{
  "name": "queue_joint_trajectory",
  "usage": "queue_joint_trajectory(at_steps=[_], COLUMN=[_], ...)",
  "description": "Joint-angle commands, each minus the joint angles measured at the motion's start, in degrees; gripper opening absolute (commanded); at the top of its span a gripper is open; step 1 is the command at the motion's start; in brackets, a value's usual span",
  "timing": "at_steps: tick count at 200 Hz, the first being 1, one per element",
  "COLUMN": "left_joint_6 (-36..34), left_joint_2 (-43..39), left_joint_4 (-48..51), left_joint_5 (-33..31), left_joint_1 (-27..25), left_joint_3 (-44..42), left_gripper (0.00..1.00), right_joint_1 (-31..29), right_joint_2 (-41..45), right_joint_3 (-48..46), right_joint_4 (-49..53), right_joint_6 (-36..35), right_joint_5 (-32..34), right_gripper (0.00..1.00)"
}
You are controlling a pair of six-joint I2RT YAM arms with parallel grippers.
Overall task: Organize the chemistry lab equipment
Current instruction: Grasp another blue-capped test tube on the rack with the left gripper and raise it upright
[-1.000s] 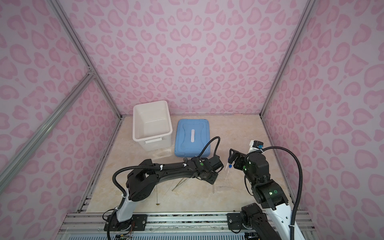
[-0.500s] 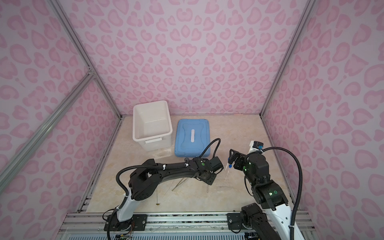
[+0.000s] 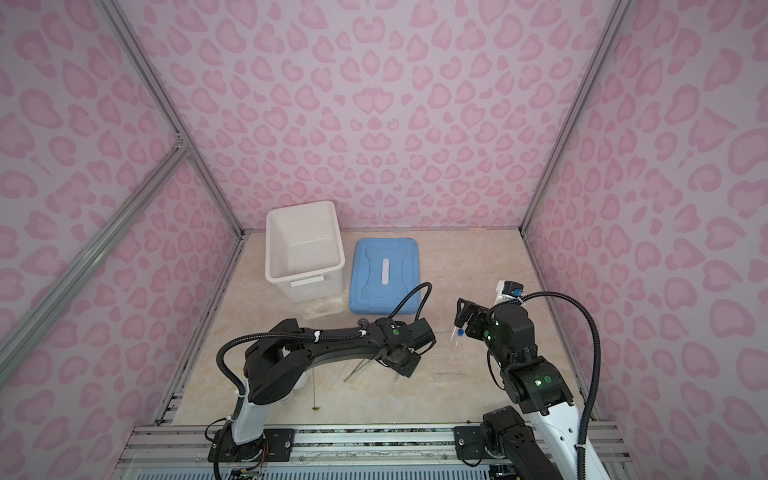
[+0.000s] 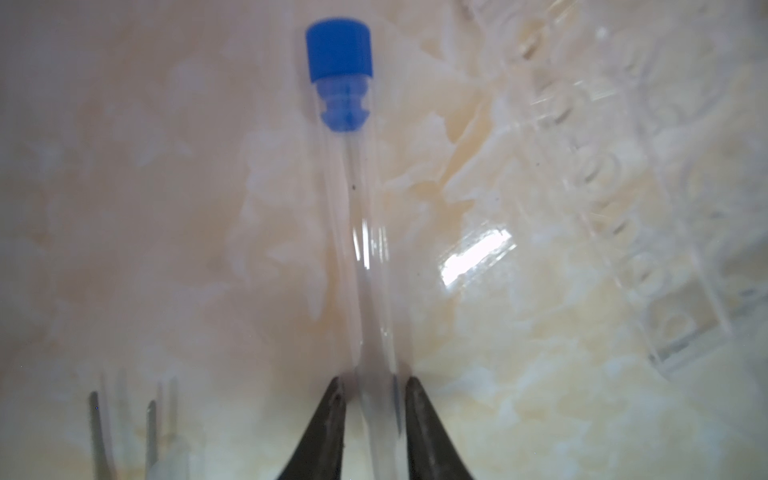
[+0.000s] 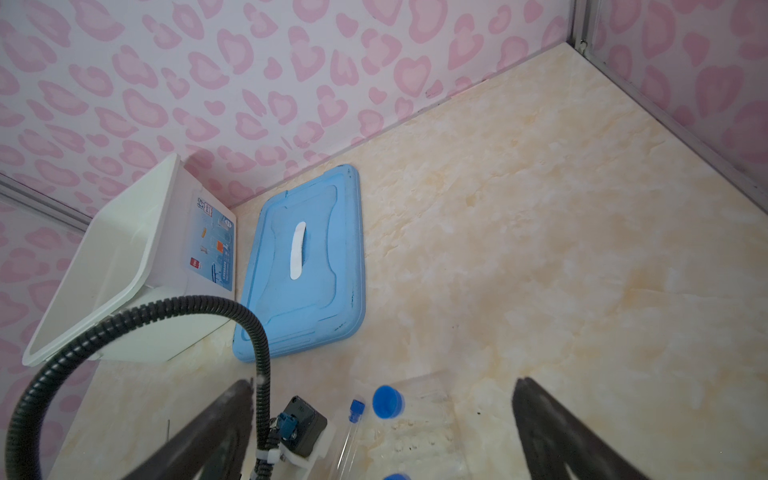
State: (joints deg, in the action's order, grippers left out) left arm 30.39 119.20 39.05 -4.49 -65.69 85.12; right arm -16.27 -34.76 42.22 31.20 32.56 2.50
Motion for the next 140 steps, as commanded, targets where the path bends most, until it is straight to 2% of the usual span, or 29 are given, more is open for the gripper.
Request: queue_joint_trajectory(at_steps=[1, 18, 52, 60, 140], left_joint_6=[-0.03, 0.45, 1.58, 1.70, 1.47], left_joint_2=[0.69, 1.71, 0.47, -0.05, -5.49], left_joint_4=[2.52, 2.70, 0.25, -0.32, -6.24], left_joint_5=[1.61, 1.77, 3.58, 3.70, 2.84], left_joint_1=[-0.04, 0.38, 2.31, 2.54, 2.51], left_joint_3=[0.60, 0.97, -1.54, -2.01, -6.20], left_gripper=[0.28, 0.21, 0.19, 0.15, 0.14], right_joint_1=[-0.01, 0.06, 0.09, 0.05, 0.07], right_joint_2=[-0.13, 0.01, 0.12, 0.18, 0.72], right_joint_3=[-0.21, -0.92, -0.99, -1.07, -1.04], right_joint_4=[-1.28, -1.91, -1.14, -1.05, -1.06], right_joint_6=[0.13, 0.17, -0.28, -0.37, 0.19], right_joint_5=[-0.48, -0.72, -0.88, -0.78, -2.12], right_gripper=[0.98, 0.98, 0.98, 0.98, 0.98])
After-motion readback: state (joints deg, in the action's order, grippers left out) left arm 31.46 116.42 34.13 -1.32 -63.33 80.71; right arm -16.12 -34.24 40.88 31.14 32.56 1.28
